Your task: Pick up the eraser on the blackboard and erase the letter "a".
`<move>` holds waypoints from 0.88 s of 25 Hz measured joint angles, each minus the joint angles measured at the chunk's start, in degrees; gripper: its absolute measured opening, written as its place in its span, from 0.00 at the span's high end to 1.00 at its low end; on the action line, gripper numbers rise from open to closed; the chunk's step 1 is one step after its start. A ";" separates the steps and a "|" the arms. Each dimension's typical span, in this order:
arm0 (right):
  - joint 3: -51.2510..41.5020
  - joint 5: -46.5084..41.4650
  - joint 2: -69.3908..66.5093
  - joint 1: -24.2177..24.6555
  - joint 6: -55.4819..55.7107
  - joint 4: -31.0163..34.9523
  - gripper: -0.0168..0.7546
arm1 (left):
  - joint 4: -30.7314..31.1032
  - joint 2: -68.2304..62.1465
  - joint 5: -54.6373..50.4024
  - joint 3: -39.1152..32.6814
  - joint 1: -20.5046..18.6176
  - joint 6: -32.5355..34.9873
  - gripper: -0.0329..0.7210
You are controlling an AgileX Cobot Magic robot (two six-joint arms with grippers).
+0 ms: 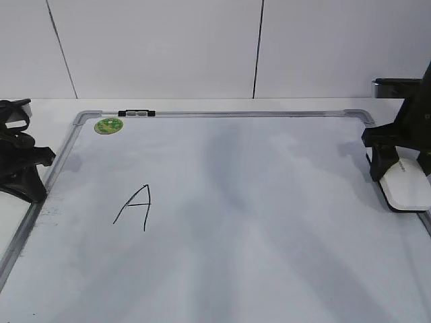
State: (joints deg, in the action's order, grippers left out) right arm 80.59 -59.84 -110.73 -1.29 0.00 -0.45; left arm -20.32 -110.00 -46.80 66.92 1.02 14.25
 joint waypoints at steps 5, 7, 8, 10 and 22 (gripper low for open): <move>0.00 0.75 0.00 0.00 0.00 0.00 0.25 | 0.00 0.00 0.00 0.00 0.00 0.00 0.90; 0.00 1.35 0.00 0.00 0.00 0.00 0.25 | 0.00 0.00 0.00 0.00 0.00 0.00 0.90; 0.00 1.62 0.00 0.00 0.00 0.00 0.25 | 0.00 0.00 0.00 0.00 0.00 0.00 0.90; 0.00 1.98 0.00 0.00 0.00 0.00 0.25 | 0.00 0.00 0.00 0.00 0.00 0.00 0.90; 0.00 4.87 -0.44 0.00 -0.83 0.00 0.25 | 0.00 0.00 0.00 0.00 0.00 0.00 0.90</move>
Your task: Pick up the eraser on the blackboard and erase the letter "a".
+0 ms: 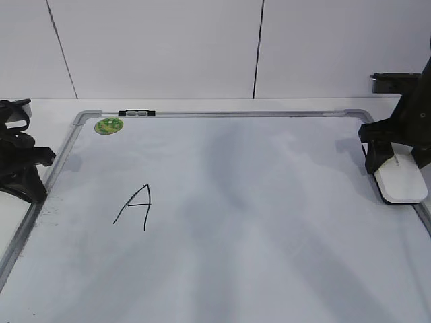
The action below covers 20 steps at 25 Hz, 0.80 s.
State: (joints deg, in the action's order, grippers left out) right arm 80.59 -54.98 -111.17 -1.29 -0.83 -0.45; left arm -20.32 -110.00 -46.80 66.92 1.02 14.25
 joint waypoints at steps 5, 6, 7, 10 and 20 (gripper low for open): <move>0.00 0.75 -0.22 0.00 -0.23 0.00 0.25 | 0.00 0.00 0.00 0.00 0.00 0.00 0.90; 0.00 0.97 -0.33 0.00 -0.23 0.00 0.25 | 0.00 0.00 0.00 0.00 0.00 0.00 0.90; 0.00 0.95 -0.60 0.00 -0.23 0.00 0.25 | 0.00 0.00 0.00 0.00 0.00 0.00 0.90; 0.00 0.95 -1.11 0.00 -0.23 0.00 0.25 | 0.00 0.00 0.00 0.00 0.00 0.00 0.90; 0.00 1.08 -2.60 0.00 -1.81 0.78 0.22 | 0.00 0.00 0.00 0.00 0.00 0.00 0.90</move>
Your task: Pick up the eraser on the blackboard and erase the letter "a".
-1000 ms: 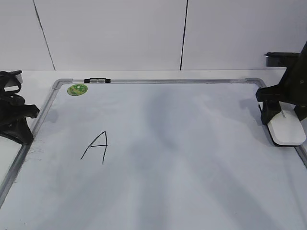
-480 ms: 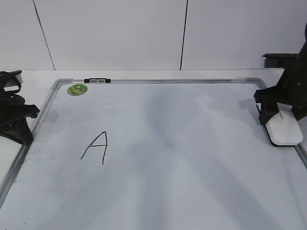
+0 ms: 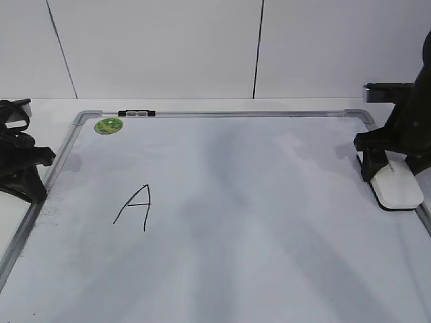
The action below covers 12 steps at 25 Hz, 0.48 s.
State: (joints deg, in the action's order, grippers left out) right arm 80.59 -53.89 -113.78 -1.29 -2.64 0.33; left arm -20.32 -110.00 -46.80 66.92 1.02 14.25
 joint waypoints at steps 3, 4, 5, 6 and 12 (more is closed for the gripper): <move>0.00 0.00 -0.13 0.00 0.00 0.37 0.18 | 0.00 0.00 0.00 0.00 0.00 0.00 0.90; 0.00 0.00 -0.13 0.00 0.00 0.47 0.17 | 0.00 0.00 0.00 0.00 0.00 0.00 0.90; 0.25 -0.11 -0.13 0.00 -0.04 0.46 0.17 | 0.00 0.00 0.00 0.00 0.00 0.00 0.90; 0.81 -0.59 -0.13 0.00 -0.04 0.46 0.16 | 0.00 0.00 0.00 0.00 0.00 0.00 0.90; 6.54 -5.11 -0.13 0.00 -0.04 -0.33 0.16 | 0.00 0.00 0.00 0.00 0.00 0.00 0.90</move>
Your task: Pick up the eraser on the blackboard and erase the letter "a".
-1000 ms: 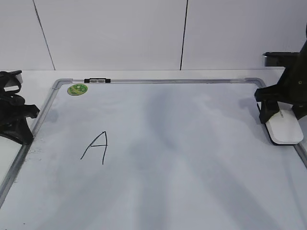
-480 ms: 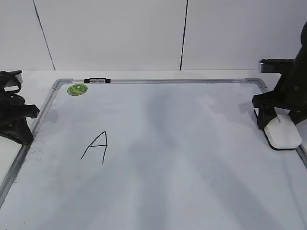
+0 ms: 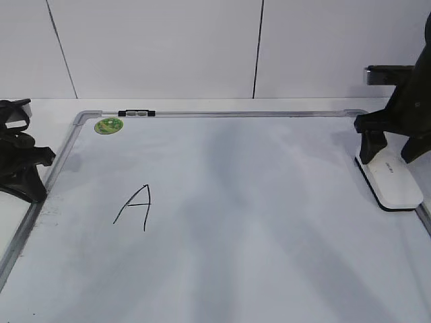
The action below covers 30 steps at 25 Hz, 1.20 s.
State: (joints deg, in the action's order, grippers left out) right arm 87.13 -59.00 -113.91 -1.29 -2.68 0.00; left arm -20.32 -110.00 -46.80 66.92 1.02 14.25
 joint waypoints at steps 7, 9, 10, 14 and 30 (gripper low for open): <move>6.70 -8.89 1.63 0.00 0.00 -0.98 0.19 | 0.00 0.00 0.00 0.00 0.00 0.00 0.89; 7.50 -10.16 2.60 0.00 0.00 -0.74 0.20 | 0.12 0.00 0.00 0.00 0.00 0.08 0.88; 7.64 -10.39 3.08 0.00 0.00 -0.74 0.21 | 0.12 0.00 -0.11 0.00 0.00 0.34 0.86; 7.63 -11.02 4.19 0.00 0.00 -0.74 0.21 | 0.46 -0.11 -0.79 0.14 0.00 0.57 0.73; 6.33 -11.05 8.44 0.00 0.12 1.37 0.21 | 5.38 4.65 -21.33 14.90 0.00 -2.26 0.43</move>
State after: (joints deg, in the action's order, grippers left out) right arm 93.46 -70.05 -105.47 -1.29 -2.56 1.37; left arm -14.94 -105.34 -68.12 81.82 1.02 11.99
